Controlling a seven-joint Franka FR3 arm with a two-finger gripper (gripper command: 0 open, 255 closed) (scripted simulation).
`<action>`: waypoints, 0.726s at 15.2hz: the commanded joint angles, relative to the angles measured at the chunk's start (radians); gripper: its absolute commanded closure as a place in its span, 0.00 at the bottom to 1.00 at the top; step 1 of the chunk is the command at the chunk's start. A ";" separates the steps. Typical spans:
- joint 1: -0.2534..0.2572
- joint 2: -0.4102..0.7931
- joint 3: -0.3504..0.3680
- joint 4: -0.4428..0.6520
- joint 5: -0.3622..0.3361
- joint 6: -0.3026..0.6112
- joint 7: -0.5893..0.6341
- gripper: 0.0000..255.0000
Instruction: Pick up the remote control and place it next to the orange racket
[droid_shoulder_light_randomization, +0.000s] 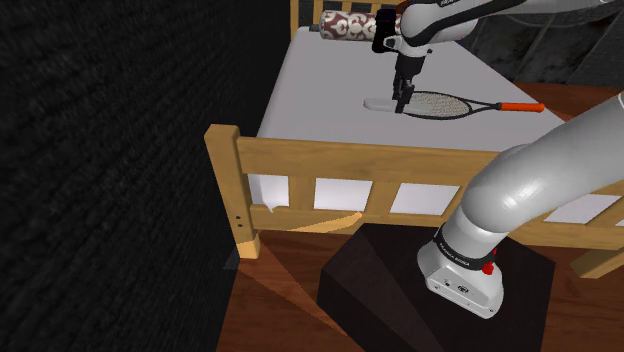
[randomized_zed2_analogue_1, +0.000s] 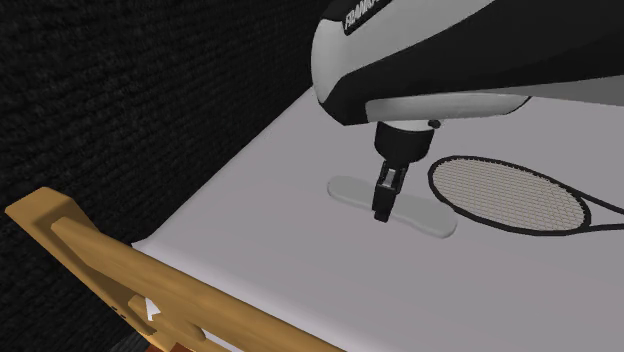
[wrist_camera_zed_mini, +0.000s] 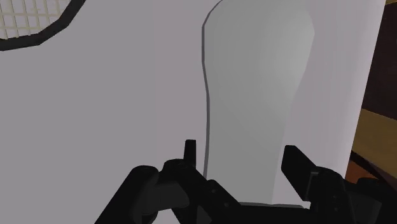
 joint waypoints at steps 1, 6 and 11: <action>-0.026 -0.040 -0.023 -0.022 -0.025 -0.013 -0.035 1.00; -0.098 -0.117 -0.096 -0.062 -0.089 -0.036 -0.136 1.00; -0.164 -0.164 -0.173 -0.072 -0.148 -0.055 -0.240 1.00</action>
